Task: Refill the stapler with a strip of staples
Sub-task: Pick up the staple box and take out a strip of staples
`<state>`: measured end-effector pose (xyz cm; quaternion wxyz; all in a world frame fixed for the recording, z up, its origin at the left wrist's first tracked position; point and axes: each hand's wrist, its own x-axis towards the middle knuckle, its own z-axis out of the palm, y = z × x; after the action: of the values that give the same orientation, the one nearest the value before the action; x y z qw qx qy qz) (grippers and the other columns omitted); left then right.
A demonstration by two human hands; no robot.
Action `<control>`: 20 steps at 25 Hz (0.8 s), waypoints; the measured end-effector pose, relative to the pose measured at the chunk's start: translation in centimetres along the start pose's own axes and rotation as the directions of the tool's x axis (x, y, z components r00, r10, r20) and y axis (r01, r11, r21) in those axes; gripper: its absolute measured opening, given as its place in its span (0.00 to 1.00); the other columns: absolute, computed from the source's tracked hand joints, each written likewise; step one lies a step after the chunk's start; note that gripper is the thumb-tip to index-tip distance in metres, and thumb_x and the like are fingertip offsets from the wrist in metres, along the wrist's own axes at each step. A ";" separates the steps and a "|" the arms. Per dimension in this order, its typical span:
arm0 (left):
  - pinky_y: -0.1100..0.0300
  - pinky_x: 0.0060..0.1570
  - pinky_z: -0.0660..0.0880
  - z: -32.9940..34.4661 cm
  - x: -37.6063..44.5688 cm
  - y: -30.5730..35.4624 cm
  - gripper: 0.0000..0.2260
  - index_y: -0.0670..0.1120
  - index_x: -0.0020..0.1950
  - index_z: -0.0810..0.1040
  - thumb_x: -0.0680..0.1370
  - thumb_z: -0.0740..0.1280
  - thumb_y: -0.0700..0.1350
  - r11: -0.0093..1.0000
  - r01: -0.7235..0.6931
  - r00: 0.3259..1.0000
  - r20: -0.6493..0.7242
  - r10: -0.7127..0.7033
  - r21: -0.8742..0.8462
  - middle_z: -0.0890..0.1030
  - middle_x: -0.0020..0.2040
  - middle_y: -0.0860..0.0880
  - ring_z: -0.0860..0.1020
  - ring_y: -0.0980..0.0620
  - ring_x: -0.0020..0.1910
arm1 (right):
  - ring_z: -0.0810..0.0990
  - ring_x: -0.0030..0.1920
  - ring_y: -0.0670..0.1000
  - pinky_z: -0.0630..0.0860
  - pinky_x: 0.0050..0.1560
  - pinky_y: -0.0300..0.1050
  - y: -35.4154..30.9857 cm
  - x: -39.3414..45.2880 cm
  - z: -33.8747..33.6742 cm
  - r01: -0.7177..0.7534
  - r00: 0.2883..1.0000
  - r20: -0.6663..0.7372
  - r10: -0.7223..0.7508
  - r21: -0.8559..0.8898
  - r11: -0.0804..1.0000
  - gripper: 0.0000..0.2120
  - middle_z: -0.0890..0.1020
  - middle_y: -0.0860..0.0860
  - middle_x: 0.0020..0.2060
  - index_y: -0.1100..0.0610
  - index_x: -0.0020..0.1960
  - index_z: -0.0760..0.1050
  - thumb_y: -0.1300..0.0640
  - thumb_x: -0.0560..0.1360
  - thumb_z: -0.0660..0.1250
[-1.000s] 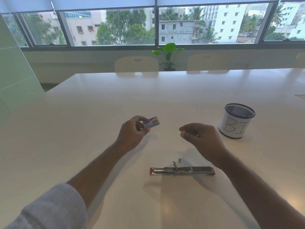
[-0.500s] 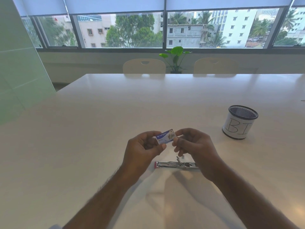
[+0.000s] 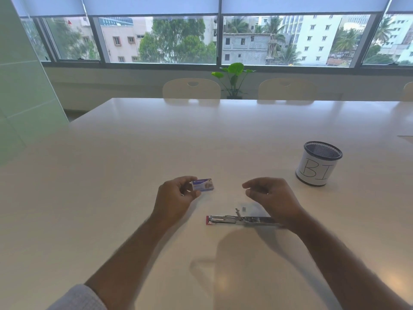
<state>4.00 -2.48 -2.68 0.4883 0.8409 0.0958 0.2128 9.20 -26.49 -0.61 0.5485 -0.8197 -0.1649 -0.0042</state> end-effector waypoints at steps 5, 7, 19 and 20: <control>0.74 0.35 0.68 0.0 1.8 -1.8 0.14 0.48 0.56 0.83 0.71 0.73 0.41 0.984 -0.017 1.000 -0.022 0.021 0.175 0.79 0.35 0.55 0.76 0.58 0.33 | 0.74 0.31 0.34 0.67 0.34 0.25 0.8 0.5 0.1 0.081 0.982 0.187 -0.011 -0.374 0.924 0.05 0.81 0.44 0.33 0.53 0.45 0.85 0.60 0.70 0.73; 0.62 0.45 0.74 0.0 2.7 -2.4 0.14 0.48 0.57 0.83 0.71 0.73 0.42 0.965 -0.049 0.998 -0.017 0.055 0.258 0.82 0.43 0.50 0.79 0.49 0.42 | 0.74 0.32 0.32 0.67 0.35 0.25 1.0 0.6 0.3 0.122 0.973 0.230 -0.022 -0.431 0.894 0.06 0.81 0.45 0.34 0.54 0.46 0.85 0.59 0.69 0.74; 0.51 0.60 0.65 0.7 8.1 -4.3 0.15 0.53 0.62 0.79 0.76 0.67 0.51 0.824 0.027 0.999 0.023 -0.048 0.566 0.77 0.60 0.47 0.70 0.42 0.62 | 0.75 0.31 0.31 0.67 0.33 0.24 1.0 1.5 0.2 0.156 0.980 0.181 -0.084 -0.434 0.887 0.03 0.79 0.41 0.28 0.54 0.37 0.84 0.61 0.68 0.75; 0.52 0.60 0.65 0.9 8.5 -4.4 0.16 0.52 0.63 0.78 0.76 0.67 0.51 0.820 0.013 0.999 0.026 -0.035 0.573 0.77 0.60 0.47 0.71 0.42 0.62 | 0.75 0.31 0.32 0.67 0.33 0.24 0.9 1.7 0.0 0.147 0.984 0.149 -0.092 -0.415 0.898 0.03 0.79 0.40 0.28 0.54 0.37 0.84 0.61 0.68 0.75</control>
<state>12.19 2.15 -4.59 0.2177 0.9510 0.1572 0.1532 11.09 -26.32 -1.11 0.3441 -0.9063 -0.2444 -0.0222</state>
